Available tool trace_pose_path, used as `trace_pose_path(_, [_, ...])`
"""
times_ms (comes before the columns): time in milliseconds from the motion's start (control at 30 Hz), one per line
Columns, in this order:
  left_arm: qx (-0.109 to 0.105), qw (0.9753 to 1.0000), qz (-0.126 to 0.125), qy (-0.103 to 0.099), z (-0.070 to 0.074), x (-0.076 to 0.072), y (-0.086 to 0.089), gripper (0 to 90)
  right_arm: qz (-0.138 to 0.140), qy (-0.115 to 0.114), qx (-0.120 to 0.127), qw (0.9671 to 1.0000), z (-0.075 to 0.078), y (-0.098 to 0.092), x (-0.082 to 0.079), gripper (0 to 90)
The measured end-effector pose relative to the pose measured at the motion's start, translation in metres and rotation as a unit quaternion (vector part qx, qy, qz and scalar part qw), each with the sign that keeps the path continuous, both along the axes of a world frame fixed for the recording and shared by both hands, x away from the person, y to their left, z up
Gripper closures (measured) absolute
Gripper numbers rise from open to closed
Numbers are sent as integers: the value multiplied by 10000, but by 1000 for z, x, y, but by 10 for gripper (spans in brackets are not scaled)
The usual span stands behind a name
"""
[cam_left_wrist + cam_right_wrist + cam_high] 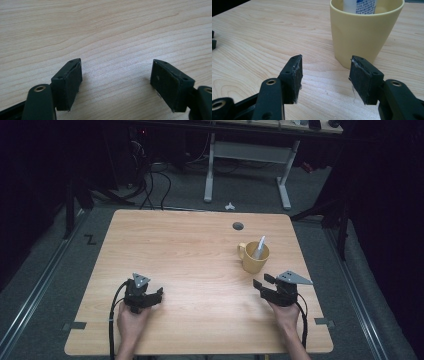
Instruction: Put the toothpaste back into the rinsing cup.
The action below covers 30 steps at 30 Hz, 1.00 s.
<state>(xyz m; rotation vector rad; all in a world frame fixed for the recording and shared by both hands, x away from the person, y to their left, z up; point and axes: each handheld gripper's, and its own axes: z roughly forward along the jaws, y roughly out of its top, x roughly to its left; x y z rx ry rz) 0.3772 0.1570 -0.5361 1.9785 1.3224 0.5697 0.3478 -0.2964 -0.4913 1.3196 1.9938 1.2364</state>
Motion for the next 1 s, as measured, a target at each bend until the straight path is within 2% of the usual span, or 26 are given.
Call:
trace_pose_path(200, [1,10000,0,1,0,0,0,258,39,32,-110,9999,-4,4,3,449])
trace_pose_path(1000, [-2,10000,0,0,0,0,0,258,40,268,-288,9992,-20,13,17,453])
